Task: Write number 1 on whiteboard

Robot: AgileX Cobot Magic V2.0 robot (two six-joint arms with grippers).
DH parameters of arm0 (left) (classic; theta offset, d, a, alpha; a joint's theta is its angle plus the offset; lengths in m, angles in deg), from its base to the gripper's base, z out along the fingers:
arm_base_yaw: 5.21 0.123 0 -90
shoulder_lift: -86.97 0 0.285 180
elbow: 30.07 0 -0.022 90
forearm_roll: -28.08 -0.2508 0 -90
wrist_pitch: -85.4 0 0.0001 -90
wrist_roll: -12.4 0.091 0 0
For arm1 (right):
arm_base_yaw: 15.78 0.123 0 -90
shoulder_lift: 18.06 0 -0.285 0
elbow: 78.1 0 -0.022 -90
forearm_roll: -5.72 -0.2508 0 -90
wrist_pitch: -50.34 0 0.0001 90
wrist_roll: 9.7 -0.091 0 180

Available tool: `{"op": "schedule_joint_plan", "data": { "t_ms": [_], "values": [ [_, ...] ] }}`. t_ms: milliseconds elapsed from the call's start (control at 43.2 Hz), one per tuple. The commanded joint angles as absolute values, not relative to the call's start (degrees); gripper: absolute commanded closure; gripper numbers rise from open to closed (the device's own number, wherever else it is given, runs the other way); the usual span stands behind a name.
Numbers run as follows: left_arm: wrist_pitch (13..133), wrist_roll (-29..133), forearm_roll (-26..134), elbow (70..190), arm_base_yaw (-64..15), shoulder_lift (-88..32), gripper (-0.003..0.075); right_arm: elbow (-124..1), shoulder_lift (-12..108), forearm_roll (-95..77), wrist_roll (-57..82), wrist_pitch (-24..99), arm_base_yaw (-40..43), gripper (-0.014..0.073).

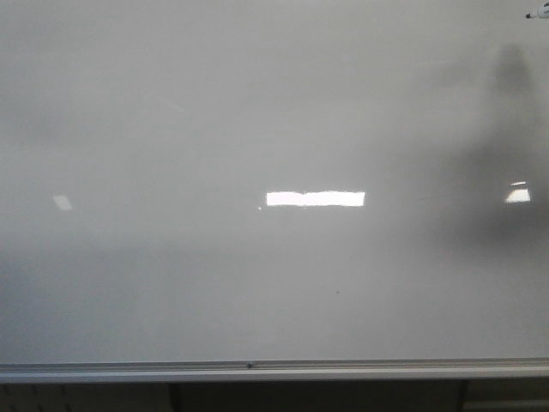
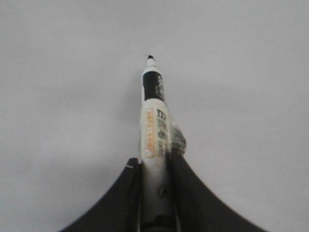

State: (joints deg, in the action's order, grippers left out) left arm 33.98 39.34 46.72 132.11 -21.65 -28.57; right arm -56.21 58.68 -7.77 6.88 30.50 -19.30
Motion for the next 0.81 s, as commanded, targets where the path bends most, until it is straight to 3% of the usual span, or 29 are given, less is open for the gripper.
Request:
{"op": "schedule_joint_plan", "data": {
  "t_ms": [0,787],
  "values": [
    [37.5,38.8,48.1,133.6,-21.5,-29.3,0.0195,-58.3,57.5,-8.4,7.3,37.4,-19.4,0.056],
    [37.5,38.8,48.1,133.6,-21.5,-29.3,0.0195,-58.3,62.7,-8.4,7.3,35.7,-19.4,0.056]
  ]
}}
